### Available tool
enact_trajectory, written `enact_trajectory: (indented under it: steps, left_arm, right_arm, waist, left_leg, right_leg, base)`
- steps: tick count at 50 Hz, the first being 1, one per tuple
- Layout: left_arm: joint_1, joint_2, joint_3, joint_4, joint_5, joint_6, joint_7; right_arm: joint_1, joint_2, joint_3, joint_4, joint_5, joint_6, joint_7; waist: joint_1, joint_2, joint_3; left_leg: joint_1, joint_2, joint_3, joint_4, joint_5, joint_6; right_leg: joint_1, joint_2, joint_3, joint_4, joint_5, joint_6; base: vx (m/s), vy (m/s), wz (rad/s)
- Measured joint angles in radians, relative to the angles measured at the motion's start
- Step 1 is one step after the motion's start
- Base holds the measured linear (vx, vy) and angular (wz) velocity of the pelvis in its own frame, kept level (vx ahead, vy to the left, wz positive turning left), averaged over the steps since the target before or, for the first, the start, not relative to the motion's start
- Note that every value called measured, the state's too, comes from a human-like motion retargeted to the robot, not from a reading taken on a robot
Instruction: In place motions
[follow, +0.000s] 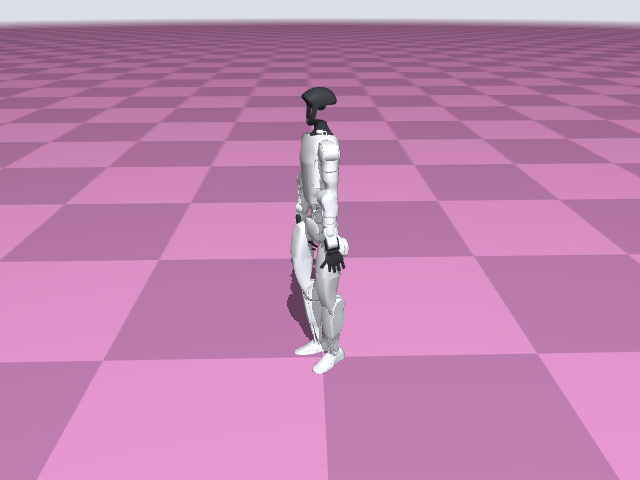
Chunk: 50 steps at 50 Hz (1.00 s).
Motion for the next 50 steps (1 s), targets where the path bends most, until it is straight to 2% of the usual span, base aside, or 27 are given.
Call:
enact_trajectory:
  steps: [25,30,35,38,44,50]
  left_arm:
    - [0.031,0.012,0.031,-0.027,-0.011,-0.002,0.008]
    - [0.052,0.019,0.065,-0.088,-0.045,-0.011,0.018]
    - [0.04,0.024,0.08,-0.113,-0.099,-0.02,0.075]
    - [0.031,0.02,0.09,-0.117,-0.119,-0.021,0.097]
    - [0.042,0.015,0.094,-0.13,-0.135,-0.034,0.095]
    - [0.058,0.011,0.102,-0.111,-0.127,-0.033,0.083]
  right_arm:
    - [0.006,0.008,0.001,0.0,0.012,-0.006,-0.011]
    - [-0.005,0.001,0.003,-0.001,0.021,-0.006,-0.006]
    - [-0.018,-0.024,-0.007,-0.009,0.016,-0.011,-0.009]
    - [-0.029,-0.046,-0.013,0.005,0.015,-0.008,-0.019]
    - [-0.04,-0.071,-0.023,0.024,0.026,0.002,-0.039]
    - [-0.032,-0.074,-0.031,0.017,0.042,-0.001,-0.037]
  waist:
    - [-0.03,0.007,0.001]
    - [-0.006,-0.021,0.015]
    - [-0.018,-0.054,0.034]
    - [-0.01,-0.05,0.05]
    - [0.018,-0.04,0.104]
    - [0.069,-0.047,0.157]
  left_leg:
    - [-0.001,0.053,0.008,0.024,-0.001,-0.043]
    - [-0.053,0.073,0.028,0.166,-0.036,-0.062]
    - [-0.195,0.049,-0.026,0.446,-0.02,-0.002]
    - [-0.266,0.076,0.022,0.515,-0.032,0.003]
    - [-0.37,0.054,0.042,0.376,-0.036,-0.026]
    - [-0.456,-0.02,-0.075,0.156,-0.026,-0.051]
  right_leg:
    - [0.0,0.057,0.03,-0.004,0.001,-0.039]
    - [-0.003,0.05,0.075,0.012,0.004,-0.043]
    - [-0.007,0.011,0.07,0.012,0.024,-0.055]
    - [-0.011,0.006,0.061,0.013,0.03,-0.062]
    - [0.006,0.02,0.066,0.01,0.031,-0.084]
    - [0.04,0.023,0.074,-0.004,0.039,-0.092]
  base:
    - [0.06,-0.05,-0.01]
    - [0.08,-0.07,-0.17]
    - [0.03,0.0,0.34]
    - [-0.01,0.07,0.24]
    - [-0.03,0.08,0.0]
    - [-0.05,0.06,-0.13]
